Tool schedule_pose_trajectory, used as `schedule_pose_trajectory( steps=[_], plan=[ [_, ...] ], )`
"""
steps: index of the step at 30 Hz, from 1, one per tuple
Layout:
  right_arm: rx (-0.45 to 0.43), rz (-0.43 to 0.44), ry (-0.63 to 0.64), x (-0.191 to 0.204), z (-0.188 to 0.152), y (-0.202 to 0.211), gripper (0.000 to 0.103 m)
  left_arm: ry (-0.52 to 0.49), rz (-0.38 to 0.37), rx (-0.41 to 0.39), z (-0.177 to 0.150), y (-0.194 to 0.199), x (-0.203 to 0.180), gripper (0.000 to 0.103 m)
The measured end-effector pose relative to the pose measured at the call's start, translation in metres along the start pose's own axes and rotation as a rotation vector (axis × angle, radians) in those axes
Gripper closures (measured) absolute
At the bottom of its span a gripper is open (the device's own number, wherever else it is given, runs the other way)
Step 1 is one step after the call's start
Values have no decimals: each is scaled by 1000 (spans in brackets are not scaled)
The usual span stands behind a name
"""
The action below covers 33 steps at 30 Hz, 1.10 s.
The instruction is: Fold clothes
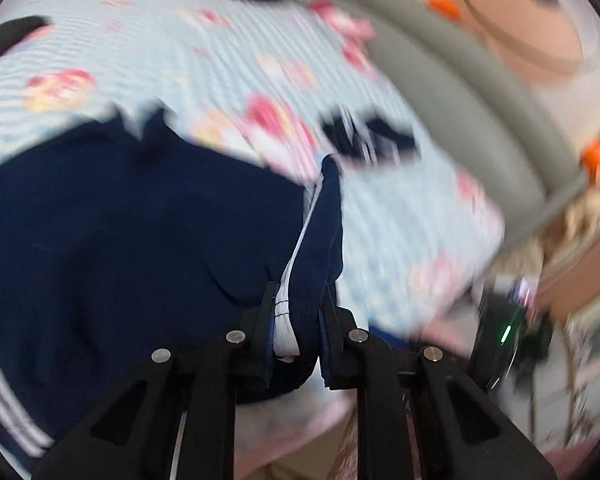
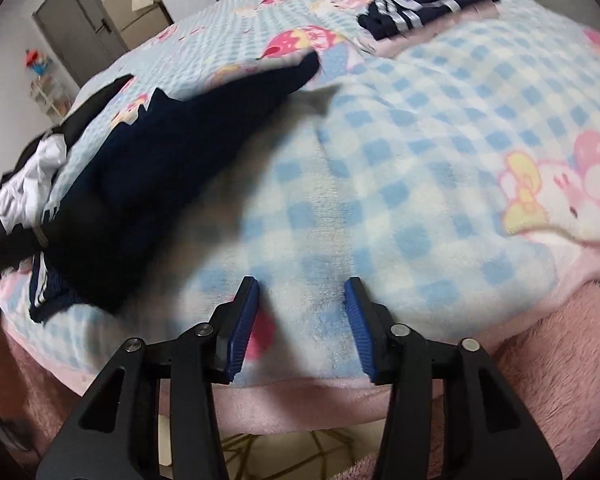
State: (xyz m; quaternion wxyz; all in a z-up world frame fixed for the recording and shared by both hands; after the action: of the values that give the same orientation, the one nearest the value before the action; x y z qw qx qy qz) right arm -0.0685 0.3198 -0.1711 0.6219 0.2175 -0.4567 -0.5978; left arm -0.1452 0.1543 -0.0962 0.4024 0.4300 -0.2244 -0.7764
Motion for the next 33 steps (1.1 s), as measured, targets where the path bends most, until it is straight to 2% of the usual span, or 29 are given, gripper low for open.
schedule_pose_trajectory(
  steps=[3, 5, 8, 12, 14, 15, 19, 21, 23, 25, 28, 31, 33],
  plan=[
    [-3, 6, 60, 21, 12, 2, 54, 133, 80, -111, 11, 39, 53, 85],
    [1, 15, 119, 41, 20, 0, 54, 177, 178, -133, 4, 61, 91, 86],
    [15, -4, 239, 82, 34, -6, 55, 246, 202, -131, -14, 83, 132, 86],
    [36, 154, 320, 139, 35, -14, 54, 321, 174, -73, -44, 77, 165, 85],
    [74, 223, 341, 168, 29, -28, 53, 348, 149, -56, -57, 68, 170, 85],
    [99, 226, 348, 177, 24, -36, 53, 345, 144, -51, -60, 65, 169, 85],
    [109, 186, 366, 193, 16, -47, 53, 312, 139, -36, -68, 56, 162, 85],
    [96, 163, 351, 194, 21, -50, 46, 304, 140, -43, -66, 55, 161, 85],
    [88, 145, 334, 194, 27, -54, 46, 292, 143, -55, -64, 57, 159, 85],
    [98, 137, 330, 191, 31, -59, 46, 266, 171, -56, -63, 63, 156, 85],
    [138, 131, 347, 185, 29, -69, 46, 199, 264, -35, -66, 71, 147, 83],
    [179, 126, 364, 179, 26, -79, 45, 182, 299, -51, -72, 75, 138, 83],
    [176, 124, 366, 179, 29, -80, 45, 181, 319, -57, -76, 75, 137, 83]
  ],
)
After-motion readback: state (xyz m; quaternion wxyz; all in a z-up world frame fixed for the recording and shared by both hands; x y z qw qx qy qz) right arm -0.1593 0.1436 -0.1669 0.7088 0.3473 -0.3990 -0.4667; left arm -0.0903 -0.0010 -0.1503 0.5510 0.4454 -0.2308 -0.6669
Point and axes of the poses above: each gripper's, at about its wrist camera, not at the fingertips, and y roughly against the way its jaws point, x to its left, z to its top, the point moved 6 cm from there along -y, roughly the way its jaws point, and after that the axes turned 7 degrees about z, right-handed, at the moved point
